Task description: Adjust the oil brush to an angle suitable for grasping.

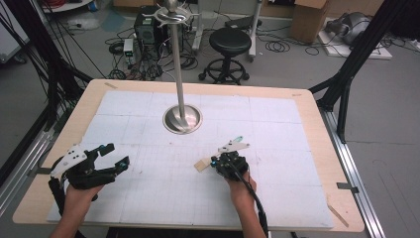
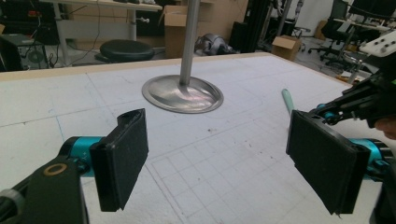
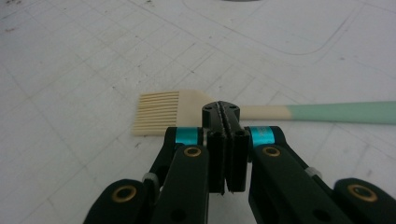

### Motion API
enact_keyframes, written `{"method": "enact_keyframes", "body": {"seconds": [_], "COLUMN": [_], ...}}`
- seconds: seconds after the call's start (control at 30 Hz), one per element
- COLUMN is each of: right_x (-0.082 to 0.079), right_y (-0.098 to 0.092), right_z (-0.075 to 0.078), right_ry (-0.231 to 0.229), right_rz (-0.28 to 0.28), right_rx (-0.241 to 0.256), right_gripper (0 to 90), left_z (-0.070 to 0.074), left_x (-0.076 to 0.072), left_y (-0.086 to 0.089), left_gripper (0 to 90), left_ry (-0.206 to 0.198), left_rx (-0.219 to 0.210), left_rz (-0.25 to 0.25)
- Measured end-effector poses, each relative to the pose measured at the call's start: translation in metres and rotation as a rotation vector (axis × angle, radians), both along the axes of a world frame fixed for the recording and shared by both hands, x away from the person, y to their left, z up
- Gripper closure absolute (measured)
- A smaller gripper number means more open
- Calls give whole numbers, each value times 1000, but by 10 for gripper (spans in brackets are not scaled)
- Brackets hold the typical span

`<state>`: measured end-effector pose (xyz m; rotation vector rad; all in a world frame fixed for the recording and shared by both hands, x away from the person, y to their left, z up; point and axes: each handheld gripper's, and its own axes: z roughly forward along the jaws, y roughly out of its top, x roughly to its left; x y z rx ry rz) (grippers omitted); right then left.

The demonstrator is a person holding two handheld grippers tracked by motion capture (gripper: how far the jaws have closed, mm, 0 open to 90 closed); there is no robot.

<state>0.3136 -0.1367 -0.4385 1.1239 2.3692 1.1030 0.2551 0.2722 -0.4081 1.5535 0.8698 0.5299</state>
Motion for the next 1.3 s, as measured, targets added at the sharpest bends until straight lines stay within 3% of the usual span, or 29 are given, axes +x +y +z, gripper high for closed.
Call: {"method": "enact_keyframes", "body": {"seconds": [0.27,0.47,0.53,0.6,0.77,0.9,0.97,1.13,1.3], "right_x": [8,12,17,25,57,69,75,92,99], "right_y": [10,6,-8,-26,-69,-80,-87,-90,-90], "right_z": [-5,-5,2,7,6,4,4,3,-5], "right_ry": [14,8,-31,-70,-72,-57,-53,-29,-8], "right_rz": [-1,-14,-65,-141,-297,-333,-360,-328,-311], "right_rx": [-13,17,35,17,-22,-58,-51,-103,-88], "right_gripper": [892,889,892,893,894,894,895,895,895], "left_z": [0,0,0,0,0,-1,-1,-2,-2], "left_x": [0,0,0,-1,-1,-1,-1,0,-1], "left_y": [1,1,1,1,2,3,2,2,2], "left_gripper": [212,212,212,212,214,214,214,214,214], "left_ry": [0,1,2,2,0,3,1,5,8], "left_rx": [-5,-7,-9,-2,-3,1,2,2,4], "left_rz": [3,5,6,2,2,4,2,0,-3]}}
